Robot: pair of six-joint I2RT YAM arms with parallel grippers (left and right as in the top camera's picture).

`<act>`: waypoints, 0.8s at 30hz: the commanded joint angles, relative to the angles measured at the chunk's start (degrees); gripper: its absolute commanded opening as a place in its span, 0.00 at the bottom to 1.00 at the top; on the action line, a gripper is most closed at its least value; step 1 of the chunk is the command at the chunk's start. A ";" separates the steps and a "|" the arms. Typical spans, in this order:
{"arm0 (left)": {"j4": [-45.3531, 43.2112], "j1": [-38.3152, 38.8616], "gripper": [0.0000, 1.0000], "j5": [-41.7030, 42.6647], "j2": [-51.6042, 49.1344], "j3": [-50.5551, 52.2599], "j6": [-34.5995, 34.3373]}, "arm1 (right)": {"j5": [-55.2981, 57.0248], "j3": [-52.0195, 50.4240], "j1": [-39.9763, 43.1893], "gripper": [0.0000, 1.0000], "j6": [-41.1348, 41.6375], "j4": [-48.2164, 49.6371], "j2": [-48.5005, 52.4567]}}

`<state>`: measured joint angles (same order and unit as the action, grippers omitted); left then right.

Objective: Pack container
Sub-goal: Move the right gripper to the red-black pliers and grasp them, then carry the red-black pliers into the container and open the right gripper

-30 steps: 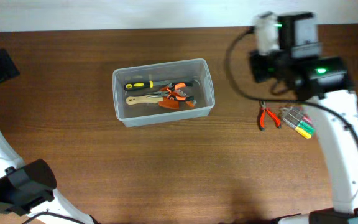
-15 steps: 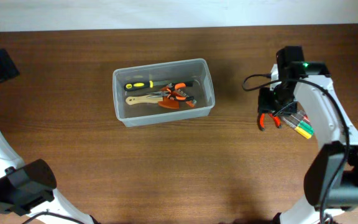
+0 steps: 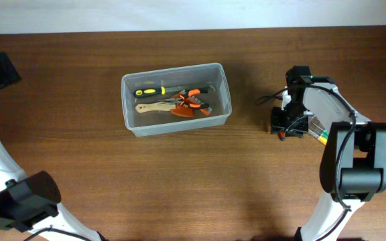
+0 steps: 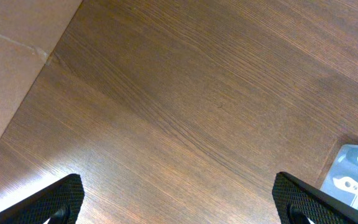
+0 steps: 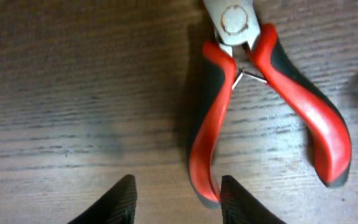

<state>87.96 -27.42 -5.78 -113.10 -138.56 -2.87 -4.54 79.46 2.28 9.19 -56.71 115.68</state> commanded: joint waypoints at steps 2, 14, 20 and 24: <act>-0.07 -0.13 0.99 0.44 0.55 -0.11 -0.79 | 0.66 -0.44 0.48 0.33 0.35 0.81 0.98; -0.07 -0.13 0.99 0.44 0.55 -0.11 -0.79 | 0.66 -0.44 0.48 0.27 0.37 3.72 3.74; -0.07 -0.13 0.99 0.42 0.55 -0.11 -0.79 | 0.42 -0.17 0.48 0.04 2.64 2.89 3.37; -0.07 -0.17 0.99 0.42 0.55 -0.11 -0.79 | -0.04 1.11 0.31 0.04 3.58 0.15 1.31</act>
<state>87.99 -27.42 -5.78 -113.10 -138.56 -2.87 -4.23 79.66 2.37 11.20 -54.50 117.51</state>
